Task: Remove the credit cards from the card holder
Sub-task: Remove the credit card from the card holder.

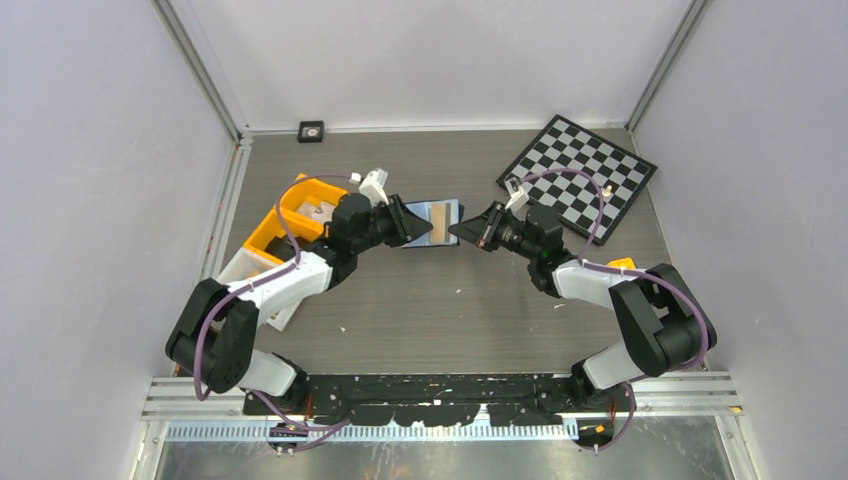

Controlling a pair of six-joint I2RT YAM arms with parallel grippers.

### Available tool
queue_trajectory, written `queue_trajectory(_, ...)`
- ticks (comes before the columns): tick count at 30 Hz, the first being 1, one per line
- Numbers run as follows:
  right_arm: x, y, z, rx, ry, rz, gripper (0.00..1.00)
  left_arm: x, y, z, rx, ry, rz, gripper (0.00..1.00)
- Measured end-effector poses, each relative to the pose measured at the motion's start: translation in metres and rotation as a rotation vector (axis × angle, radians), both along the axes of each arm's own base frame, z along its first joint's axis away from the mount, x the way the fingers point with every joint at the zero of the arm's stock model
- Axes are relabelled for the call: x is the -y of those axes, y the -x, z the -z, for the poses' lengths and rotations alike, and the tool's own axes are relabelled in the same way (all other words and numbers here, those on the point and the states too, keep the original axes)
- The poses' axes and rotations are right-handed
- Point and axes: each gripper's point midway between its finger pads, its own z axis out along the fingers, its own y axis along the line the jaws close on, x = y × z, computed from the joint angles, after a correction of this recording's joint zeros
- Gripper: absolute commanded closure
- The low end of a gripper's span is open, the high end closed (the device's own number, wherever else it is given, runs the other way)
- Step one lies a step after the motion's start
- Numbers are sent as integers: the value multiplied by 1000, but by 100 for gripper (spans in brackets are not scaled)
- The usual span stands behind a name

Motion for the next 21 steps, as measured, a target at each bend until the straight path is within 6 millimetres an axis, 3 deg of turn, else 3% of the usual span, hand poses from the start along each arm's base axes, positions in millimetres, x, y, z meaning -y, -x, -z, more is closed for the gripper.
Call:
queue_trajectory(12,7,-2,-4,-56,-29,69,100,4,4,-16,27,60,16,70)
queue_trajectory(21,14,-4,17,-151,15,126,100,5,2,-1,3,36,18,60)
